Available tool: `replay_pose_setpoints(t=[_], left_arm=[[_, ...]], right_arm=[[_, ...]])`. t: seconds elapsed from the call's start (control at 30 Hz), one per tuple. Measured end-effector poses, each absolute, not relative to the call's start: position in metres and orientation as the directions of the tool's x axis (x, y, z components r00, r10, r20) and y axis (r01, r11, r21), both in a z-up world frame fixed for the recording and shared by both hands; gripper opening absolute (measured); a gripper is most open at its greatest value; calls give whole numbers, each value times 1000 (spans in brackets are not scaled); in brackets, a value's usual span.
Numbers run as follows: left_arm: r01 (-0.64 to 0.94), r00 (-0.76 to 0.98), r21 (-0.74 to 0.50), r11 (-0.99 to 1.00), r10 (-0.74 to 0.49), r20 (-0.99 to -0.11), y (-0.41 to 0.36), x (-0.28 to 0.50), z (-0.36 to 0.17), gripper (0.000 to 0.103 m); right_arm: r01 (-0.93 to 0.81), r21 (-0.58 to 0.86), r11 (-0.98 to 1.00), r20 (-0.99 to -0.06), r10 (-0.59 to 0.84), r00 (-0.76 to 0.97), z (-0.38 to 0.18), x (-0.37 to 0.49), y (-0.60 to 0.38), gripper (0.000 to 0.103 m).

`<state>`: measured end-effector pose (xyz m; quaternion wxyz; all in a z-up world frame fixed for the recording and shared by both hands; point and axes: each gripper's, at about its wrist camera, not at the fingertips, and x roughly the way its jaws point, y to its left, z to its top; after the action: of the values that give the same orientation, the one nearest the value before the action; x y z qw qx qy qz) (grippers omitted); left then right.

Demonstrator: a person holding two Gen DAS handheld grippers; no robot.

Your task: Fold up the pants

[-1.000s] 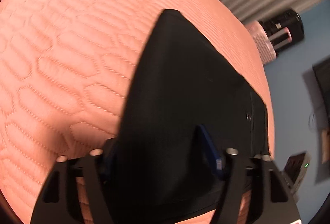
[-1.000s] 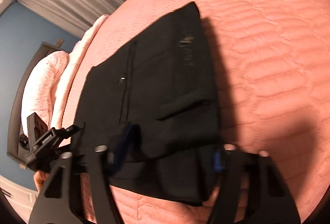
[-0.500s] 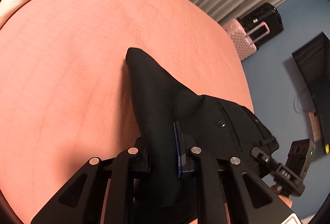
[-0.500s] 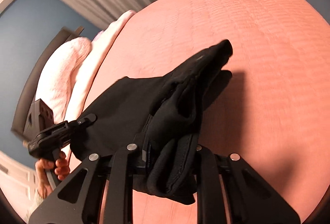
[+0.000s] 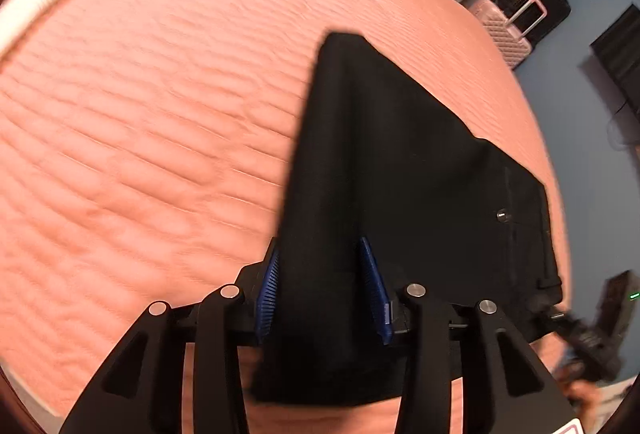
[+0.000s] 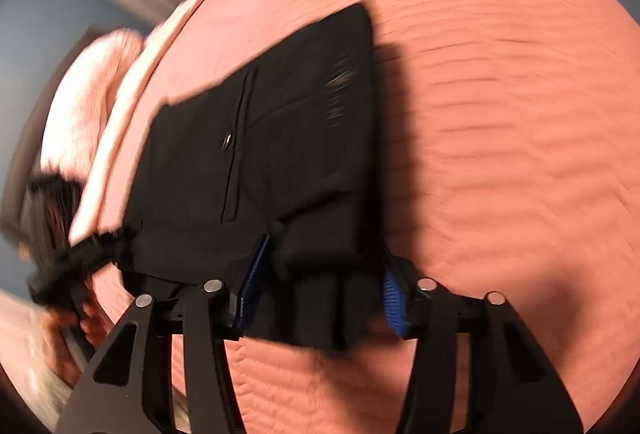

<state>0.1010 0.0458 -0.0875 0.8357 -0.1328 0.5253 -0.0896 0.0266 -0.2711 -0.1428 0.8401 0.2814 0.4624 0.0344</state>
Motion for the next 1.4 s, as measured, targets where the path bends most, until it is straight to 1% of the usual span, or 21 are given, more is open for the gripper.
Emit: replay_pose_setpoints(t=[0.03,0.13,0.27,0.3,0.33,0.47,0.57,0.63,0.7,0.73,0.8,0.9,0.93,0.97,1.0,1.03,1.17,1.23,1.3,1.33,1.4], left_arm=[[7,451,-252,968,-228,-863,51,97,-80,39],[-25,536,-79,997,-54,-843,62,83,-44,35],[47,597,-113,993,-118,-793,28,104,1,38],[72,595,-124,990,-142,-791,11,118,6,52],[94,587,-139,986,-168,-792,-9,136,5,60],[152,488,-96,984,-159,-858,-64,183,-38,60],[130,420,62,990,2,-907,-66,208,-90,62],[129,436,-3,992,-59,-898,-52,212,-96,63],[74,470,52,996,11,-883,-35,211,-85,58],[54,499,80,995,43,-866,-28,207,-76,57],[45,541,25,999,-4,-841,-15,196,-61,57],[51,500,34,998,3,-866,-8,186,-79,61],[60,457,71,996,35,-889,-8,185,-99,62],[56,469,48,997,16,-883,-2,179,-104,62],[32,478,29,999,10,-878,4,175,-99,60],[16,477,20,1000,10,-879,9,170,-91,58],[37,579,-46,998,-59,-813,13,122,-48,60],[97,564,16,995,-42,-825,-5,105,-55,60],[151,516,154,976,55,-855,-21,90,-87,62],[155,501,173,973,74,-862,-21,84,-97,63],[97,520,94,991,30,-854,-2,72,-95,63]], right_arm=[[202,488,849,-758,297,581,-133,20,-274,49],[151,287,946,-748,123,652,-88,5,-267,50],[-3,265,964,-676,189,712,-44,46,-227,48],[-33,262,964,-670,206,714,-40,61,-216,47],[-67,268,961,-671,237,702,-41,86,-203,44],[-38,326,945,-732,278,622,-76,150,-191,27],[49,162,986,-822,107,560,-118,170,-209,22],[100,214,972,-821,124,558,-127,167,-225,0],[192,304,933,-792,135,596,-117,151,-251,1],[195,311,930,-775,129,619,-109,143,-253,6],[112,336,935,-748,192,636,-99,127,-238,6],[45,186,982,-817,129,562,-124,115,-211,4],[60,187,981,-817,121,564,-130,112,-217,0],[113,241,964,-810,136,570,-132,105,-228,0],[158,272,949,-802,132,583,-125,95,-235,0],[170,270,948,-783,113,611,-111,79,-235,6],[54,177,983,-791,109,602,-104,42,-216,6],[24,93,995,-819,63,570,-126,33,-212,4],[53,142,988,-805,84,588,-135,27,-223,2],[77,173,982,-806,96,584,-130,25,-227,2],[101,158,982,-785,63,616,-106,15,-221,8]])
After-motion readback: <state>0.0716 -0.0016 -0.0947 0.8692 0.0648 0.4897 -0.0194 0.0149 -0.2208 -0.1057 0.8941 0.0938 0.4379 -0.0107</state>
